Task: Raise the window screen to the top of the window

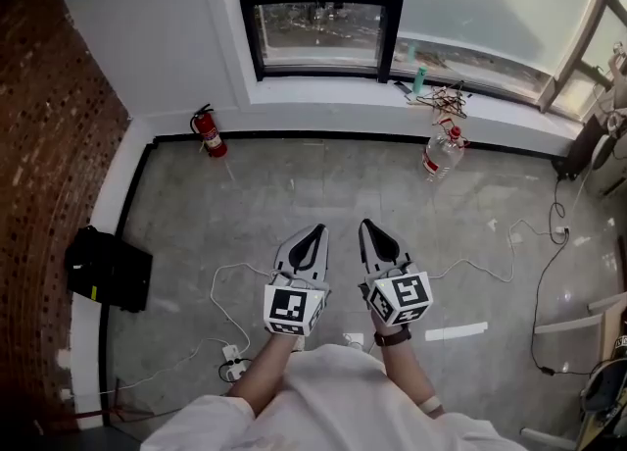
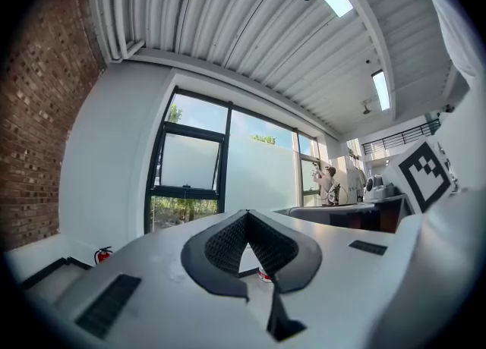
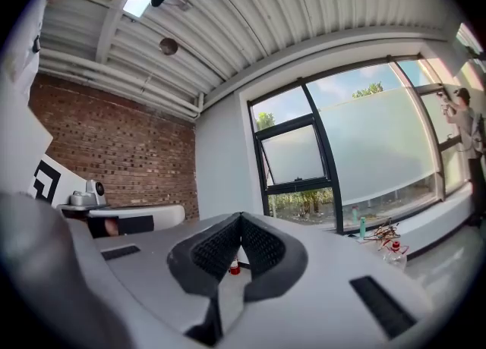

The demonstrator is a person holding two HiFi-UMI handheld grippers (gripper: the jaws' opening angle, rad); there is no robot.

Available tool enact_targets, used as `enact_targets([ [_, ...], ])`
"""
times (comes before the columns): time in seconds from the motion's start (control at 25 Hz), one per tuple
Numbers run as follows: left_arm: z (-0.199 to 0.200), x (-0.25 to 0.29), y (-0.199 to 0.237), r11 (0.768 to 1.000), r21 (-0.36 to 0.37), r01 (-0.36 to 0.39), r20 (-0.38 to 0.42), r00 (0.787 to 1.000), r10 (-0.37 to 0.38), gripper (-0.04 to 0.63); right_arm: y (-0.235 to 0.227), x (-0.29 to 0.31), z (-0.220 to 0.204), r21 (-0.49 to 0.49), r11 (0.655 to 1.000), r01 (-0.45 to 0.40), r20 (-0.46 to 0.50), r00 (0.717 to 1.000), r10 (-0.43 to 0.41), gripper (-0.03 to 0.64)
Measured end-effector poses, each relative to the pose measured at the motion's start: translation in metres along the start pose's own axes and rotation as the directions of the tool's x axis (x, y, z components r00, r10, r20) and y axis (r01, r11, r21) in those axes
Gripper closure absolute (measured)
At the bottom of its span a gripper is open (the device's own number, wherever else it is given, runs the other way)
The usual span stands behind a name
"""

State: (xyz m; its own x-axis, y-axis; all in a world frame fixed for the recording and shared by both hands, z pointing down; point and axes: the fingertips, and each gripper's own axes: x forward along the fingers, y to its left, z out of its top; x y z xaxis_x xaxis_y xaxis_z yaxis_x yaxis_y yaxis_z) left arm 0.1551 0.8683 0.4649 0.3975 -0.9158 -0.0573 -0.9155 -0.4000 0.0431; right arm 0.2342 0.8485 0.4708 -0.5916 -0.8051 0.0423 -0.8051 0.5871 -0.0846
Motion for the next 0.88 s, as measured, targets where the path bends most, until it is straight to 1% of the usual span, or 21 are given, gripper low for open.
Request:
enact_targets([
  [0.12, -0.005, -0.002, -0.007, 1.000, -0.002, -0.010, -0.011, 1.000, 0.010, 0.594, -0.004, -0.005, -0.007, 0.021, 1.000, -0.009, -0.013, 1.000, 0.010, 0.615],
  [0.24, -0.010, -0.004, -0.017, 1.000, -0.004, -0.030, -0.021, 0.999, 0.029, 0.594, -0.005, -0.012, -0.011, 0.027, 0.999, -0.039, -0.020, 0.999, 0.040, 0.615],
  [0.4, -0.012, -0.005, -0.025, 0.998, -0.005, -0.064, -0.032, 0.997, 0.064, 0.594, 0.006, -0.022, -0.008, -0.026, 0.991, -0.129, -0.023, 0.991, 0.129, 0.615],
  [0.48, -0.014, -0.006, -0.027, 0.996, -0.007, -0.087, -0.037, 0.996, 0.086, 0.594, 0.008, -0.029, -0.007, -0.051, 0.988, -0.147, -0.023, 0.989, 0.146, 0.615],
  [0.56, -0.016, -0.010, -0.037, 0.995, -0.006, -0.102, -0.043, 0.994, 0.102, 0.594, 0.006, -0.041, -0.010, -0.054, 0.987, -0.153, -0.025, 0.988, 0.151, 0.615],
  [0.64, -0.020, -0.014, -0.052, 0.995, 0.012, -0.103, -0.053, 0.993, 0.103, 0.594, 0.002, -0.052, -0.020, -0.033, 0.987, -0.156, -0.027, 0.987, 0.155, 0.615],
  [0.72, -0.023, -0.016, -0.061, 0.995, 0.042, -0.094, -0.066, 0.993, 0.096, 0.594, 0.000, -0.052, -0.033, 0.011, 0.987, -0.163, -0.038, 0.986, 0.163, 0.615],
  [0.8, -0.022, -0.018, -0.058, 0.994, 0.043, -0.104, -0.048, 0.993, 0.106, 0.594, 0.003, -0.049, -0.044, 0.049, 0.982, -0.180, -0.063, 0.981, 0.183, 0.615],
  [0.88, -0.019, -0.019, -0.044, 0.991, 0.026, -0.132, -0.023, 0.991, 0.132, 0.594, 0.008, -0.046, -0.047, 0.054, 0.979, -0.196, -0.071, 0.977, 0.200, 0.615],
])
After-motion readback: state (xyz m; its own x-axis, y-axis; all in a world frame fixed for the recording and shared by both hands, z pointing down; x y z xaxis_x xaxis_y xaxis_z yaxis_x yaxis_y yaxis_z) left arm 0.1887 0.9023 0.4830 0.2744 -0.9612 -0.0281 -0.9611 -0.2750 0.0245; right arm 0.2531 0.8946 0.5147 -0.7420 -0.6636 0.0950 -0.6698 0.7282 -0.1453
